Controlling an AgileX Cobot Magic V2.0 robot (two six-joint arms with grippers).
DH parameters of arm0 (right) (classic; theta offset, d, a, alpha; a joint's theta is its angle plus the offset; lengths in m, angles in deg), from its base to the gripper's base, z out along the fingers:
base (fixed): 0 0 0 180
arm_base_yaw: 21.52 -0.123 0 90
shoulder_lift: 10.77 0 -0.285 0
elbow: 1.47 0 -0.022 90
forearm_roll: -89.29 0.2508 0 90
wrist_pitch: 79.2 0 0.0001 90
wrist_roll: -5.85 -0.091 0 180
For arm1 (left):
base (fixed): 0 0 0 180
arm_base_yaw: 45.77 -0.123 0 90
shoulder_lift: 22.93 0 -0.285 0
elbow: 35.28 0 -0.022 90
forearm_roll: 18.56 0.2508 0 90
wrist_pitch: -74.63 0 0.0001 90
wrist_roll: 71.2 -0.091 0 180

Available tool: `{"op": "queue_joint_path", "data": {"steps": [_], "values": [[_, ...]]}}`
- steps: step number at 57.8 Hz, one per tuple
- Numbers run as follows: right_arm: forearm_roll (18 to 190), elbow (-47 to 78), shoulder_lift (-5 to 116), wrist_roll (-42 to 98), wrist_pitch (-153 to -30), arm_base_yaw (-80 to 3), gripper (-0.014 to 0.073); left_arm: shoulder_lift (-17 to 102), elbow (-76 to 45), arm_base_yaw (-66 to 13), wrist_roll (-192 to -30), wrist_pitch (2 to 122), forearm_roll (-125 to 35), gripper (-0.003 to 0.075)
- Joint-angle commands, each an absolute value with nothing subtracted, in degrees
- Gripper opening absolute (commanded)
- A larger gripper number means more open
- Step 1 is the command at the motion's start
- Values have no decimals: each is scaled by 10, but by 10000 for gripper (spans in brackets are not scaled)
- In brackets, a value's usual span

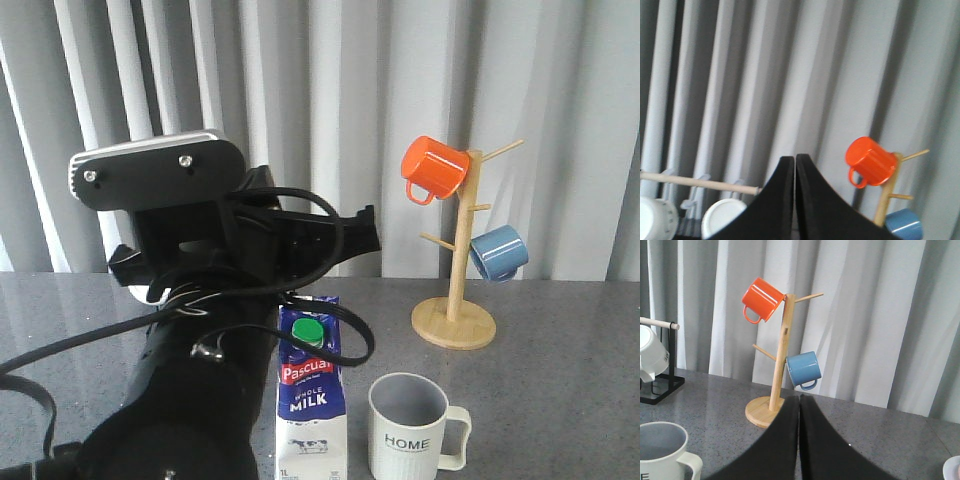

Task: Place milk next to cup
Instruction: 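Lower the milk carton onto the table next to the mug, then open the left gripper and lift it away from the carton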

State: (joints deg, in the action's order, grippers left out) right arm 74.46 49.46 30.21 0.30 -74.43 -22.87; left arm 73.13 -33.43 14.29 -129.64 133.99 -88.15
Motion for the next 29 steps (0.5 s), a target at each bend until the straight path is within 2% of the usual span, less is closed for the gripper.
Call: {"op": "queue_joint_path", "data": {"steps": [1,19,24,29], "values": [[741,477,301,5,-704,-226,-9,707,-358,152,-1198,1290,-740,-7],[741,477,300,5,-704,-226,-9,709,-401,160,-718,957,-157,-7],[741,477,299,5,-704,-226,-9,713,-401,159,-601,828,-67,-7],[741,477,299,5,-704,-226,-9,708,-401,148,-540,689,-47,-7]]}}
